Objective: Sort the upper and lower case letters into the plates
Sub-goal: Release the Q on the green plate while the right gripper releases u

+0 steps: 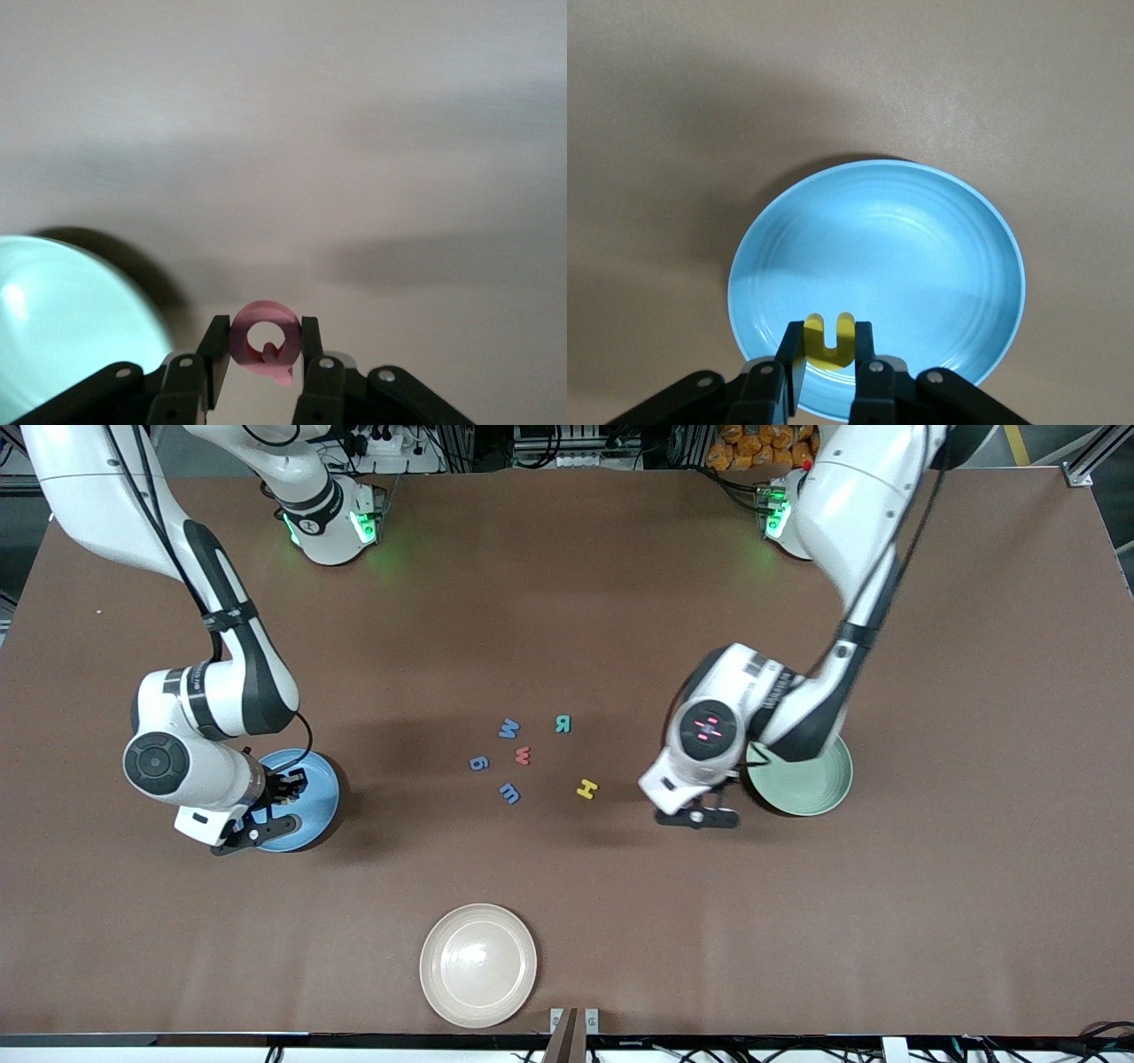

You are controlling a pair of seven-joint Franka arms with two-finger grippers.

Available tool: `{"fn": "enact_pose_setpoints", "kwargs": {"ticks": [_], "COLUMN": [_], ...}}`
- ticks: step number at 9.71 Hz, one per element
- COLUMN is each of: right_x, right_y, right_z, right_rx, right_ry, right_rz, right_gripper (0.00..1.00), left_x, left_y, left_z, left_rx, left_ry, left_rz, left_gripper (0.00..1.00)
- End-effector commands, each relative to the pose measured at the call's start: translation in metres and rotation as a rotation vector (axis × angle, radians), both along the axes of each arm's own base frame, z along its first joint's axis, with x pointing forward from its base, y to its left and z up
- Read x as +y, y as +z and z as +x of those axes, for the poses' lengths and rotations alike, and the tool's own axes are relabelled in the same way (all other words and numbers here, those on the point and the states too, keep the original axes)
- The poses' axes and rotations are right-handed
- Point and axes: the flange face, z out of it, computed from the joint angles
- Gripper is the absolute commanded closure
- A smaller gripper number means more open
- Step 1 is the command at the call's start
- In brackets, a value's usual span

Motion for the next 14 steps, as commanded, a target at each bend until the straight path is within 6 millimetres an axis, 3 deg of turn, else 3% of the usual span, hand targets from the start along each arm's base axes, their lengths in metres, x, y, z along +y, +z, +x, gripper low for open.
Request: {"fn": "enact_pose_setpoints", "kwargs": {"ticks": [1, 3, 4, 5, 7, 9, 10, 11, 12, 13, 14], "right_x": [0.001, 0.020, 0.040, 0.046, 0.082, 0.116, 0.134, 0.158, 0.178, 0.194, 0.202], "right_y": [0.005, 0.005, 0.005, 0.006, 0.002, -0.002, 0.000, -0.001, -0.004, -0.006, -0.008], "right_z": [-0.004, -0.004, -0.007, -0.006, -0.014, -0.023, -0.025, -0.032, -0.036, -0.041, -0.043], "right_rx": [-0.006, -0.011, -0.009, -0.010, -0.004, -0.007, -0.022, -0.033, -0.049, -0.064, -0.072], "right_ry": [0.019, 0.031, 0.037, -0.023, -0.077, -0.178, -0.236, -0.291, -0.364, -0.422, -0.496], "right_rz": [-0.004, 0.008, 0.023, 0.055, 0.060, 0.036, 0.028, 0.019, 0.014, 0.011, 0.004], "right_gripper": [0.00, 0.00, 0.00, 0.00, 0.00, 0.00, 0.00, 0.00, 0.00, 0.00, 0.00], "left_x": [0.064, 0.107, 0.125, 0.137, 0.152, 0.184, 0.180, 0.177, 0.176, 0.175, 0.175], "left_y": [0.008, 0.010, 0.007, 0.007, -0.004, -0.016, -0.019, -0.022, -0.025, -0.029, -0.030], "left_z": [0.013, 0.015, 0.018, 0.020, 0.020, 0.017, 0.017, 0.015, 0.013, 0.011, 0.010], "left_rx": [0.025, 0.051, 0.066, 0.069, 0.085, 0.097, 0.094, 0.099, 0.105, 0.116, 0.124], "left_ry": [-0.069, -0.106, -0.125, -0.131, -0.118, -0.086, -0.100, -0.101, -0.093, -0.080, -0.055], "left_rz": [-0.004, -0.009, -0.014, -0.018, -0.019, -0.024, -0.034, -0.036, -0.035, -0.049, -0.076], "left_gripper": [0.76, 0.76, 0.76, 0.76, 0.76, 0.77, 0.75, 0.67, 0.42, 0.00, 0.00]}}
